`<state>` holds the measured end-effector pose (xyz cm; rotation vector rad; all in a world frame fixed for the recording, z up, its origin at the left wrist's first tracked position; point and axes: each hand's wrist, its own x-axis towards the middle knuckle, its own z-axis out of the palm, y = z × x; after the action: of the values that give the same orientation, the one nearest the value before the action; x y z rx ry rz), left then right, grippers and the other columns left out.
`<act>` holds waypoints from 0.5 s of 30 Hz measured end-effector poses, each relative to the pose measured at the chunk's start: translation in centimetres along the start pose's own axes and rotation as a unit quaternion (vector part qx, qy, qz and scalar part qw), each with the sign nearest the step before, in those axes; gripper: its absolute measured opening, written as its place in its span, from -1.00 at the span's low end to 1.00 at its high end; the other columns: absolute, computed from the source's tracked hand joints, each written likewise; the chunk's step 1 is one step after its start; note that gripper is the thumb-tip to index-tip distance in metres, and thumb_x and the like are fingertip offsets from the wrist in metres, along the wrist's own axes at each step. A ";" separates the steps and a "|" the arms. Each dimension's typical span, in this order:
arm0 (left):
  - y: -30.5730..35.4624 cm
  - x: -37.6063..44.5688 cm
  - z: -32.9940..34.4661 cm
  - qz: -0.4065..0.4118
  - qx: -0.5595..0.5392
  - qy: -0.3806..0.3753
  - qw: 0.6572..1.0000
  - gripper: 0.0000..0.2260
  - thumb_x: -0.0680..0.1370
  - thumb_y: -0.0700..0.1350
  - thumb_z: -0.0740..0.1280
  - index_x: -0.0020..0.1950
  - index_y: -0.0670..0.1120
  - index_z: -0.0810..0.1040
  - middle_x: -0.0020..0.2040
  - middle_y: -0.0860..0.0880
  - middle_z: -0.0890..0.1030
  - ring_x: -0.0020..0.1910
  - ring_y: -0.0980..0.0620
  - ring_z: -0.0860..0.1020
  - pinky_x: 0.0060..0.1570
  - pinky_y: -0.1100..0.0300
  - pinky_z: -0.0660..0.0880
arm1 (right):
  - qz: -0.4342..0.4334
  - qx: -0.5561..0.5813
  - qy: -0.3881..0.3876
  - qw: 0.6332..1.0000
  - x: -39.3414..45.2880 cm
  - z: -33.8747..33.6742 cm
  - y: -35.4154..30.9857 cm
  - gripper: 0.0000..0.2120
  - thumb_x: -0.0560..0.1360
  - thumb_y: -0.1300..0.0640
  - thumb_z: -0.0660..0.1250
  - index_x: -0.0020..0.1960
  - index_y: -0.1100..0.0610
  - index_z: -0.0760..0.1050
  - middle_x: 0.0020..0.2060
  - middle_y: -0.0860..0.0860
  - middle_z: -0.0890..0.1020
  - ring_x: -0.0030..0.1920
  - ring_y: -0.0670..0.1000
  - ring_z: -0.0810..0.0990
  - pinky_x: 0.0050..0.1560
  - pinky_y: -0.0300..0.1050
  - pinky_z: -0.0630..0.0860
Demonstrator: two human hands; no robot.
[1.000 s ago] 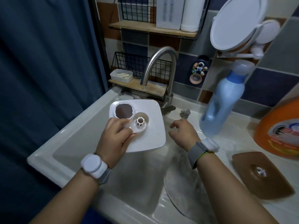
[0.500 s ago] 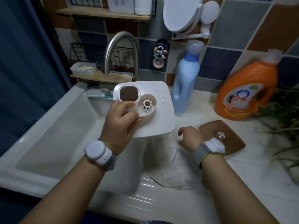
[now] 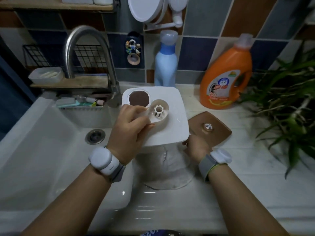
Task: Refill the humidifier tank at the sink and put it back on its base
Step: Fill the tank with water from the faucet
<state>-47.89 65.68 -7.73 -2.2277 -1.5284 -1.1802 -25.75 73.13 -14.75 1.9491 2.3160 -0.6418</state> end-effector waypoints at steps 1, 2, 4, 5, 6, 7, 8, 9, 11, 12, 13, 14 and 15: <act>0.2 0.0 0.3 0.001 -0.006 -0.001 1.000 -0.83 0.51 -0.18 0.41 -0.18 -0.29 0.63 0.00 -0.24 0.58 -0.05 -0.21 0.47 -0.04 0.03 0.41 | 0.009 0.011 0.016 1.000 -0.4 0.1 0.4 -0.76 0.48 0.28 0.25 0.11 0.16 0.57 0.12 0.14 0.61 0.14 0.12 0.58 0.14 -0.08 0.50; 0.4 0.0 0.6 -0.001 -0.016 -0.003 1.000 -0.84 0.51 -0.19 0.42 -0.18 -0.29 0.63 0.00 -0.23 0.58 -0.05 -0.21 0.47 -0.04 0.02 0.41 | 0.016 0.022 0.027 0.999 -0.9 0.3 0.8 -0.78 0.47 0.27 0.27 0.08 0.14 0.57 0.09 0.13 0.62 0.12 0.12 0.59 0.13 -0.07 0.52; 0.9 0.1 1.3 -0.005 -0.039 -0.010 0.999 -0.84 0.51 -0.19 0.42 -0.19 -0.27 0.63 -0.01 -0.22 0.58 -0.05 -0.20 0.47 -0.03 0.04 0.41 | 0.022 0.035 0.030 0.999 -1.8 0.7 1.8 -0.79 0.45 0.24 0.30 0.07 0.14 0.58 0.06 0.13 0.63 0.13 0.13 0.58 0.12 -0.07 0.52; 1.2 0.2 1.6 -0.008 -0.050 -0.015 0.999 -0.84 0.51 -0.18 0.42 -0.19 -0.27 0.63 -0.01 -0.21 0.58 -0.06 -0.19 0.47 -0.02 0.07 0.40 | 0.025 0.041 0.027 0.999 -2.0 0.8 2.2 -0.79 0.44 0.22 0.31 0.06 0.14 0.58 0.06 0.12 0.64 0.12 0.14 0.59 0.10 -0.07 0.52; 1.4 0.3 1.9 -0.013 -0.060 -0.019 0.998 -0.83 0.51 -0.17 0.42 -0.20 -0.26 0.63 -0.02 -0.20 0.58 -0.06 -0.18 0.47 -0.02 0.09 0.39 | 0.027 0.047 0.025 0.998 -2.3 0.9 2.6 -0.79 0.43 0.21 0.32 0.06 0.12 0.58 0.05 0.12 0.64 0.12 0.14 0.59 0.08 -0.08 0.52; 1.6 0.6 2.1 -0.020 -0.070 -0.023 0.997 -0.82 0.51 -0.15 0.42 -0.21 -0.25 0.62 -0.03 -0.19 0.58 -0.06 -0.18 0.47 -0.02 0.10 0.39 | 0.033 0.050 0.027 0.998 -2.5 0.7 3.1 -0.78 0.43 0.21 0.31 0.07 0.11 0.58 0.06 0.11 0.64 0.11 0.13 0.58 0.07 -0.10 0.50; 1.7 0.9 2.3 -0.026 -0.077 -0.028 0.996 -0.80 0.52 -0.13 0.41 -0.21 -0.24 0.62 -0.03 -0.18 0.58 -0.07 -0.18 0.48 -0.02 0.10 0.39 | 0.041 0.052 0.033 0.997 -2.6 0.5 3.6 -0.78 0.44 0.21 0.31 0.07 0.08 0.58 0.07 0.10 0.63 0.11 0.13 0.58 0.06 -0.11 0.49; 1.8 1.1 2.4 -0.031 -0.083 -0.033 0.996 -0.78 0.52 -0.10 0.39 -0.23 -0.23 0.61 -0.04 -0.17 0.58 -0.08 -0.18 0.48 -0.03 0.09 0.39 | 0.055 0.052 0.044 0.996 -2.7 0.1 4.1 -0.78 0.45 0.21 0.30 0.07 0.07 0.58 0.07 0.09 0.63 0.12 0.12 0.58 0.06 -0.12 0.48; 2.0 1.5 2.8 -0.032 -0.086 -0.037 0.995 -0.75 0.52 -0.07 0.38 -0.25 -0.22 0.60 -0.05 -0.17 0.57 -0.09 -0.18 0.47 -0.05 0.11 0.37 | 0.093 0.046 0.076 0.992 -2.8 -0.6 5.3 -0.79 0.47 0.24 0.28 0.06 0.08 0.58 0.06 0.09 0.63 0.11 0.13 0.57 0.02 -0.13 0.46; 2.1 1.5 3.0 -0.031 -0.086 -0.041 0.995 -0.75 0.52 -0.06 0.37 -0.25 -0.22 0.60 -0.05 -0.17 0.57 -0.09 -0.18 0.47 -0.06 0.14 0.36 | 0.110 0.035 0.090 0.989 -2.9 -0.9 6.0 -0.80 0.47 0.26 0.26 0.04 0.10 0.58 0.05 0.11 0.64 0.09 0.14 0.58 -0.04 -0.15 0.44; 2.2 1.4 3.3 -0.030 -0.087 -0.047 0.995 -0.75 0.52 -0.06 0.37 -0.25 -0.22 0.60 -0.05 -0.17 0.57 -0.09 -0.17 0.47 -0.06 0.15 0.35 | 0.123 0.019 0.099 0.987 -3.1 -1.0 6.4 -0.81 0.47 0.29 0.24 0.01 0.13 0.57 0.04 0.12 0.63 0.07 0.14 0.58 -0.10 -0.17 0.40; 2.3 1.1 3.5 -0.029 -0.089 -0.054 0.994 -0.75 0.52 -0.06 0.37 -0.25 -0.22 0.60 -0.05 -0.17 0.57 -0.10 -0.17 0.47 -0.06 0.17 0.34 | 0.133 0.002 0.106 0.985 -3.3 -0.8 6.8 -0.81 0.48 0.31 0.21 -0.01 0.15 0.55 0.05 0.13 0.61 0.07 0.14 0.57 -0.13 -0.17 0.37; 2.4 0.9 3.8 -0.028 -0.092 -0.059 0.994 -0.75 0.53 -0.06 0.37 -0.25 -0.22 0.60 -0.06 -0.16 0.57 -0.10 -0.16 0.47 -0.06 0.17 0.34 | 0.142 -0.013 0.110 0.984 -3.6 -0.5 7.0 -0.79 0.49 0.32 0.20 0.02 0.17 0.55 0.07 0.13 0.59 0.08 0.13 0.57 -0.12 -0.16 0.38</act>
<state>-43.87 67.30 -9.00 -2.4277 -1.5949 -1.2747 -18.26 70.74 -15.19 2.3833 2.0761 -0.3869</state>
